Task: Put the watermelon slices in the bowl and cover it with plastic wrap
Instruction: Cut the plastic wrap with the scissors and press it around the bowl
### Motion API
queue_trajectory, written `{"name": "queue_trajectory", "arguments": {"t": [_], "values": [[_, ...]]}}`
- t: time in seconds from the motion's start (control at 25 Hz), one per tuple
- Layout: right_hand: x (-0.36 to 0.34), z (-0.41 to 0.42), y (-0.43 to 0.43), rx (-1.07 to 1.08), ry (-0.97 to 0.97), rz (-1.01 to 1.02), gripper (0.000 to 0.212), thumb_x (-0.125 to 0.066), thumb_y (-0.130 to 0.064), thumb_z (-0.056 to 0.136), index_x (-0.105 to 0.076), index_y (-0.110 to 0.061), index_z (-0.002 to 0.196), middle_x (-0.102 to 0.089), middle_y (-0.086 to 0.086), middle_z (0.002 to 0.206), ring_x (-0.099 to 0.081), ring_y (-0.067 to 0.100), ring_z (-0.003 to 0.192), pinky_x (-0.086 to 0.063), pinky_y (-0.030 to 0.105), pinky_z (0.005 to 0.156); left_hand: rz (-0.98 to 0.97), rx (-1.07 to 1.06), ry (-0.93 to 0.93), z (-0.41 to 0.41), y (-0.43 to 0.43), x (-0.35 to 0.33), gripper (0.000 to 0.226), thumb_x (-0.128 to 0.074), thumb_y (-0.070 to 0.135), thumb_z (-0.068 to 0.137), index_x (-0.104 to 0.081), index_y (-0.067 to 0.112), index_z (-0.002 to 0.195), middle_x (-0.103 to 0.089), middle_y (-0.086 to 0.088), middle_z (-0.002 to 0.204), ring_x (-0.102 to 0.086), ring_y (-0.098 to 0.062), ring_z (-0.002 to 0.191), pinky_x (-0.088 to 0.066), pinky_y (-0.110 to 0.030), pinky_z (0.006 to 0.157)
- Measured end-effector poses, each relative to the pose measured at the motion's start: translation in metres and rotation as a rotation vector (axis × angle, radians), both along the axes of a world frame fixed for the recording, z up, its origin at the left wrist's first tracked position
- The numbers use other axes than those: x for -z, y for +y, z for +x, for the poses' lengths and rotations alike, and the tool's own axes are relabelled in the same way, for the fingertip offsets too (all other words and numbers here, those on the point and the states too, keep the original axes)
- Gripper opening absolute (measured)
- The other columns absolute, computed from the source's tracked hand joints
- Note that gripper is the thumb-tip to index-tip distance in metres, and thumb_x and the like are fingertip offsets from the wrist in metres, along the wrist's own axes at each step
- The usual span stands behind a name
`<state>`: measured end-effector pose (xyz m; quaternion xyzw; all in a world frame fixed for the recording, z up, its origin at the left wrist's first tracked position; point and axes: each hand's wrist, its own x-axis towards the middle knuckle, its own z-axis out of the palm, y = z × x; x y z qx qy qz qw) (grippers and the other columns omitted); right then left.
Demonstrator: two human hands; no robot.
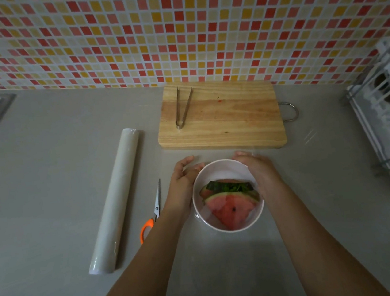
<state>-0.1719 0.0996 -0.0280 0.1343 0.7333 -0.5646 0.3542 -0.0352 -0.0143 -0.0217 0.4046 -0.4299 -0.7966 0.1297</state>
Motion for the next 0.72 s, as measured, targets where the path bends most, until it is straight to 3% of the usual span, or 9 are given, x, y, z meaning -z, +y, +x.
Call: {"name": "queue_trajectory", "arguments": {"t": [0.16,0.24,0.32,0.4,0.48,0.56,0.6,0.64,0.72], "values": [[-0.003,-0.005,-0.003,-0.055,-0.028,0.021,0.041,-0.063,-0.014,0.071,-0.065,-0.041,0.101,-0.067,0.006,0.084,-0.061,0.023,0.063,-0.043,0.026,0.053,-0.017,0.009,0.001,-0.006,-0.002,-0.003,0.036,-0.055,0.001,0.087,-0.056,0.031,0.108,-0.072,-0.003,0.097,-0.069,-0.019,0.079,-0.056,-0.029,0.059],[-0.005,-0.006,-0.004,-0.046,-0.097,0.053,0.016,-0.062,-0.021,0.077,-0.067,-0.035,0.071,-0.065,0.009,0.063,-0.056,0.024,0.049,-0.040,0.027,0.051,-0.031,0.011,-0.007,-0.006,-0.004,-0.004,0.038,-0.051,-0.003,0.087,-0.056,0.029,0.107,-0.070,0.001,0.090,-0.068,-0.015,0.075,-0.055,-0.027,0.058],[-0.002,-0.007,0.002,-0.005,-0.169,0.061,0.038,-0.062,-0.033,0.082,-0.062,-0.023,0.045,-0.050,0.004,0.035,-0.048,0.023,0.039,-0.040,0.028,0.053,-0.064,0.055,-0.043,-0.006,-0.006,-0.004,0.036,-0.049,-0.007,0.088,-0.058,0.025,0.104,-0.069,0.002,0.084,-0.067,-0.015,0.071,-0.056,-0.028,0.058],[0.002,-0.011,0.003,0.004,-0.186,0.013,0.020,-0.054,-0.022,0.087,-0.069,-0.029,0.078,-0.046,0.002,0.033,-0.043,0.022,0.043,-0.039,0.029,0.054,-0.133,0.142,-0.101,-0.003,-0.008,-0.004,0.031,-0.052,-0.009,0.086,-0.060,0.017,0.101,-0.066,-0.002,0.083,-0.063,-0.017,0.071,-0.056,-0.028,0.061],[0.002,-0.011,0.008,-0.009,-0.187,-0.052,0.024,-0.051,-0.013,0.087,-0.060,-0.034,0.096,-0.054,0.004,0.046,-0.046,0.021,0.048,-0.039,0.029,0.053,-0.373,0.311,-0.259,0.000,-0.015,-0.002,0.024,-0.064,-0.005,0.081,-0.062,0.015,0.096,-0.067,-0.005,0.089,-0.064,-0.017,0.079,-0.055,-0.027,0.071],[-0.003,-0.014,0.017,0.101,-0.156,-0.119,0.007,-0.057,-0.022,0.087,-0.062,-0.021,0.081,-0.058,0.003,0.058,-0.052,0.018,0.051,-0.044,0.026,0.054,-0.786,0.543,-0.482,0.002,-0.026,0.000,0.016,-0.070,0.010,0.080,-0.064,0.015,0.094,-0.070,-0.005,0.097,-0.063,-0.020,0.090,-0.049,-0.030,0.083],[-0.006,-0.016,0.025,0.183,-0.072,-0.119,0.018,-0.056,-0.028,0.088,-0.062,-0.016,0.076,-0.059,0.002,0.060,-0.054,0.015,0.052,-0.046,0.024,0.057,-0.961,0.597,-0.566,0.002,-0.031,-0.002,0.013,-0.066,0.014,0.082,-0.066,0.013,0.095,-0.070,-0.006,0.099,-0.063,-0.023,0.094,-0.046,-0.031,0.084],[-0.003,-0.022,0.034,0.243,0.030,-0.071,0.027,-0.052,-0.034,0.091,-0.063,-0.013,0.077,-0.060,0.003,0.064,-0.055,0.014,0.056,-0.046,0.027,0.064,-1.065,0.567,-0.598,-0.001,-0.035,-0.005,0.014,-0.061,0.015,0.086,-0.067,0.010,0.098,-0.070,-0.009,0.101,-0.063,-0.027,0.097,-0.045,-0.031,0.083],[-0.007,-0.023,0.054,0.227,0.170,0.047,0.041,-0.039,-0.044,0.094,-0.061,-0.012,0.080,-0.062,0.007,0.075,-0.056,0.017,0.067,-0.044,0.033,0.075,-1.060,0.449,-0.535,-0.013,-0.041,-0.014,0.023,-0.051,0.020,0.093,-0.068,0.006,0.099,-0.071,-0.014,0.102,-0.064,-0.033,0.097,-0.047,-0.032,0.085]]}}
